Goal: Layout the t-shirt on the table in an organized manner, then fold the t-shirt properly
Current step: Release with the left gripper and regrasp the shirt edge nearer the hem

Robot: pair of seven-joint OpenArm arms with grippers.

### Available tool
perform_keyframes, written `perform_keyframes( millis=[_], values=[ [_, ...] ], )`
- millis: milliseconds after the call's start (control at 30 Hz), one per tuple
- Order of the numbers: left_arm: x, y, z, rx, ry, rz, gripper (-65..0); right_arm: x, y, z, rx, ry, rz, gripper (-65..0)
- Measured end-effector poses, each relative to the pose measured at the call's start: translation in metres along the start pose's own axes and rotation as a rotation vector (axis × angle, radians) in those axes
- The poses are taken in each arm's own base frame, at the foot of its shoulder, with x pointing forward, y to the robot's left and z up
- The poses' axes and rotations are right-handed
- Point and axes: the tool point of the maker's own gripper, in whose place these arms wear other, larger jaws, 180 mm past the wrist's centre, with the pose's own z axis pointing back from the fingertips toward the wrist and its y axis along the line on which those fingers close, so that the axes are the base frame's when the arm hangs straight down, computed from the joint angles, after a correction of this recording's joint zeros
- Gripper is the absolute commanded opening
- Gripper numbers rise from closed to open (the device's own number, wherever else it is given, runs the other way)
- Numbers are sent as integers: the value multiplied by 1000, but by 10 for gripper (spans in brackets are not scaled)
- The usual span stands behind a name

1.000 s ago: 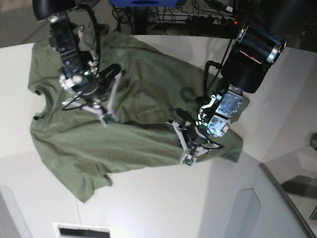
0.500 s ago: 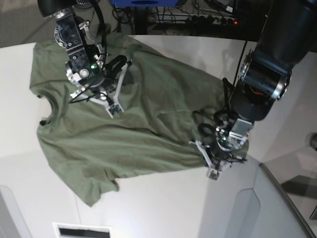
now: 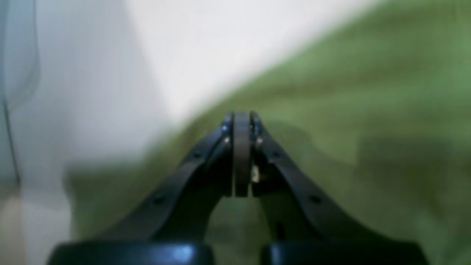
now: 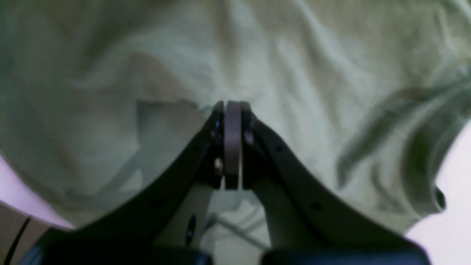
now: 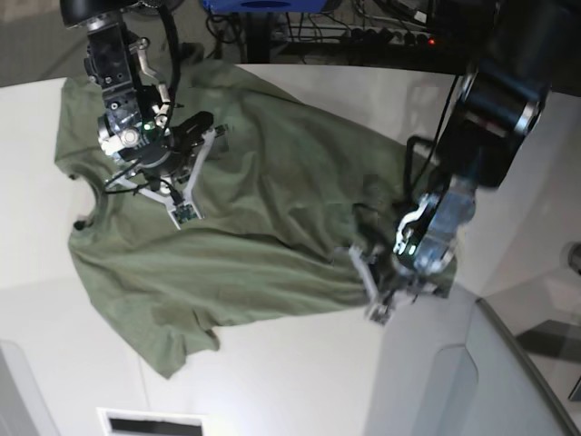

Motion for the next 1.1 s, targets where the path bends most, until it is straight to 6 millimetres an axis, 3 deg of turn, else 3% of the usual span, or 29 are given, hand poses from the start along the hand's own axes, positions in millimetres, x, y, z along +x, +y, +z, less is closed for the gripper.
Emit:
perform_keyframes(
  millis=[67,167,267,400,500,600,733,867,1100],
  values=[
    [-11,8,29,9,0,-6,-650,-4,-5,-1,-16,14,-3,-650],
    [-3,26,71,76,-53,71,-650,-1,5,-3,12,8,2,-650],
    [-11,31,100,97,-53,130,-650,2,8,-4,19,6,-1,-650],
    [-82,27,107,152,106,36,-650,3,3,-4,9,4,0,-650],
    [-117,15,105,145,158,-6,-650,3,6,-4,16,3,-3,-650],
    [-125,9,100,145,142,-7,-650,4,6,-4,15,3,-2,-650],
    [-145,17,107,176,185,-44,-650,1,6,-4,16,10,-3,-650],
    [-183,9,131,184,254,-104,-650,1,5,-4,12,8,-5,-650],
    [-231,25,181,248,364,-67,-650,15,0,-4,5,-19,1,-650]
  ],
)
